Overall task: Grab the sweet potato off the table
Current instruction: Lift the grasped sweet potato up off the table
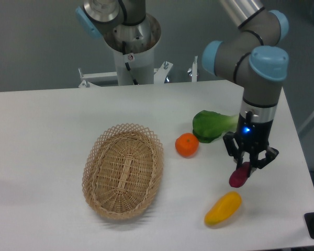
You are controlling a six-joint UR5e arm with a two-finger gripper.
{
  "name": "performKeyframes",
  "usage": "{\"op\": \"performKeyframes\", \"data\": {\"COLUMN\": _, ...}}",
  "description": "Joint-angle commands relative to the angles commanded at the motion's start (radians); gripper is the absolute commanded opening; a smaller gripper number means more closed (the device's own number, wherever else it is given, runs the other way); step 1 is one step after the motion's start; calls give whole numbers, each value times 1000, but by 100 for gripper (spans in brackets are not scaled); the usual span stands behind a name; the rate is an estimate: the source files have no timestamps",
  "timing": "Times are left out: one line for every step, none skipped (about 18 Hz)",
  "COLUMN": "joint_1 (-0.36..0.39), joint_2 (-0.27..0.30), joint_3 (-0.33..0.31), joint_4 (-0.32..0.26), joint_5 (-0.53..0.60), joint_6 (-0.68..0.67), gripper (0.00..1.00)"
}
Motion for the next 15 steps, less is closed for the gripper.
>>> {"op": "performKeyframes", "data": {"joint_1": -5, "joint_2": 8, "joint_3": -2, "joint_4": 0, "joint_5": 0, "joint_6": -12, "gripper": 12}}
{"op": "performKeyframes", "data": {"joint_1": -6, "joint_2": 15, "joint_3": -2, "joint_4": 0, "joint_5": 0, "joint_6": -23, "gripper": 12}}
{"op": "performKeyframes", "data": {"joint_1": -9, "joint_2": 23, "joint_3": -2, "joint_4": 0, "joint_5": 0, "joint_6": -34, "gripper": 12}}
{"op": "performKeyframes", "data": {"joint_1": -12, "joint_2": 23, "joint_3": 3, "joint_4": 0, "joint_5": 0, "joint_6": -49, "gripper": 12}}
{"op": "performKeyframes", "data": {"joint_1": -14, "joint_2": 23, "joint_3": 6, "joint_4": 0, "joint_5": -2, "joint_6": -60, "gripper": 12}}
{"op": "performKeyframes", "data": {"joint_1": -15, "joint_2": 25, "joint_3": 6, "joint_4": 0, "joint_5": -2, "joint_6": -65, "gripper": 12}}
{"op": "performKeyframes", "data": {"joint_1": -15, "joint_2": 31, "joint_3": 6, "joint_4": 0, "joint_5": -2, "joint_6": -65, "gripper": 13}}
{"op": "performKeyframes", "data": {"joint_1": -15, "joint_2": 35, "joint_3": 6, "joint_4": 0, "joint_5": -2, "joint_6": -65, "gripper": 14}}
{"op": "performKeyframes", "data": {"joint_1": -15, "joint_2": 37, "joint_3": 6, "joint_4": 0, "joint_5": -5, "joint_6": -65, "gripper": 14}}
{"op": "performKeyframes", "data": {"joint_1": -15, "joint_2": 37, "joint_3": 6, "joint_4": 0, "joint_5": -11, "joint_6": -65, "gripper": 14}}
{"op": "performKeyframes", "data": {"joint_1": -15, "joint_2": 37, "joint_3": 8, "joint_4": 0, "joint_5": -21, "joint_6": -66, "gripper": 14}}
{"op": "performKeyframes", "data": {"joint_1": -15, "joint_2": 37, "joint_3": 6, "joint_4": 0, "joint_5": -31, "joint_6": -77, "gripper": 14}}
{"op": "performKeyframes", "data": {"joint_1": -15, "joint_2": 38, "joint_3": 6, "joint_4": 0, "joint_5": -32, "joint_6": -80, "gripper": 14}}
{"op": "performKeyframes", "data": {"joint_1": -15, "joint_2": 38, "joint_3": 6, "joint_4": 0, "joint_5": -32, "joint_6": -80, "gripper": 14}}
{"op": "performKeyframes", "data": {"joint_1": -15, "joint_2": 40, "joint_3": 5, "joint_4": 0, "joint_5": -32, "joint_6": -80, "gripper": 14}}
